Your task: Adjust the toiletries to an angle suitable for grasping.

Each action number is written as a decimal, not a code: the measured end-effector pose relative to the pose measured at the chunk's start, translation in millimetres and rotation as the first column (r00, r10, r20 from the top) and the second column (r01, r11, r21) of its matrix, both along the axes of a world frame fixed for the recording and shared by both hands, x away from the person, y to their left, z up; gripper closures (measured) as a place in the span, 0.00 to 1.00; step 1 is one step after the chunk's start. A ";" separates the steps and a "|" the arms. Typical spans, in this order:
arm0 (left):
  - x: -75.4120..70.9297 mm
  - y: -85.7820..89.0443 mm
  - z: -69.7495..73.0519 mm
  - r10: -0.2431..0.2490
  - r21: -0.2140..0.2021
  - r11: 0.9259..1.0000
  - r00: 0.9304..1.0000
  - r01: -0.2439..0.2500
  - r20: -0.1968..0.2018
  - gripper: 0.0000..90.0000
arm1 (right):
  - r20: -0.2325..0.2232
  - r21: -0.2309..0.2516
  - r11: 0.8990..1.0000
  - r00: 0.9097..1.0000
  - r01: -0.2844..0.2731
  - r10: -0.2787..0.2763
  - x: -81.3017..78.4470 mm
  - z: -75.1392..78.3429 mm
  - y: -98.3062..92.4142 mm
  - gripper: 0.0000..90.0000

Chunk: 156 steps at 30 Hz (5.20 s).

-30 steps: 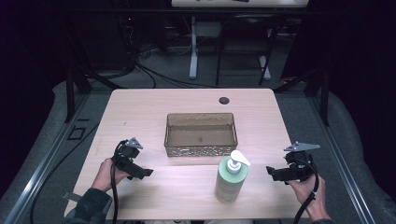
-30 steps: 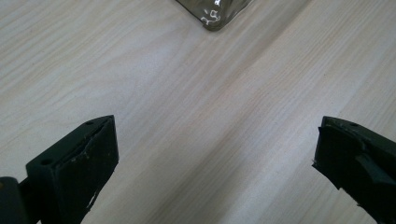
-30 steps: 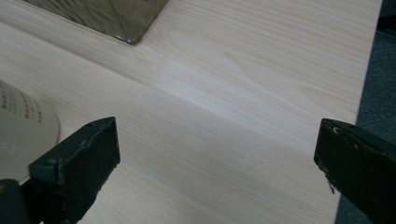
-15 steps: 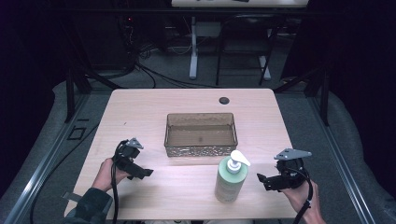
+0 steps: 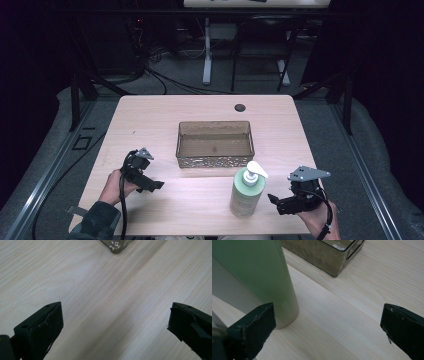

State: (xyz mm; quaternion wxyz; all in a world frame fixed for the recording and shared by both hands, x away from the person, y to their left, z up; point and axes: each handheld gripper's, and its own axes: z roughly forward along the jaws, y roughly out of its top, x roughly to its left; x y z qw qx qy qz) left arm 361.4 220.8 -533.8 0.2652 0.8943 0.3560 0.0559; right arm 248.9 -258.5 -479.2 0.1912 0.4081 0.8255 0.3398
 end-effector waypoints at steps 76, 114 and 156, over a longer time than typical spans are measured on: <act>0.8 -2.1 -1.4 -0.009 0.010 1.000 1.000 0.009 -0.005 0.00 | 0.205 0.107 0.984 0.971 -0.146 0.122 -0.3 13.1 47.3 0.12; 0.9 -1.7 -1.8 -0.010 0.008 1.000 1.000 0.010 -0.009 0.00 | 0.188 0.106 0.988 0.978 -0.114 0.092 45.6 14.5 8.7 0.13; 0.8 0.4 -0.5 -0.013 0.006 1.000 1.000 0.013 -0.007 0.00 | -0.035 -0.002 0.998 0.998 -0.061 0.061 56.3 40.5 -16.4 0.00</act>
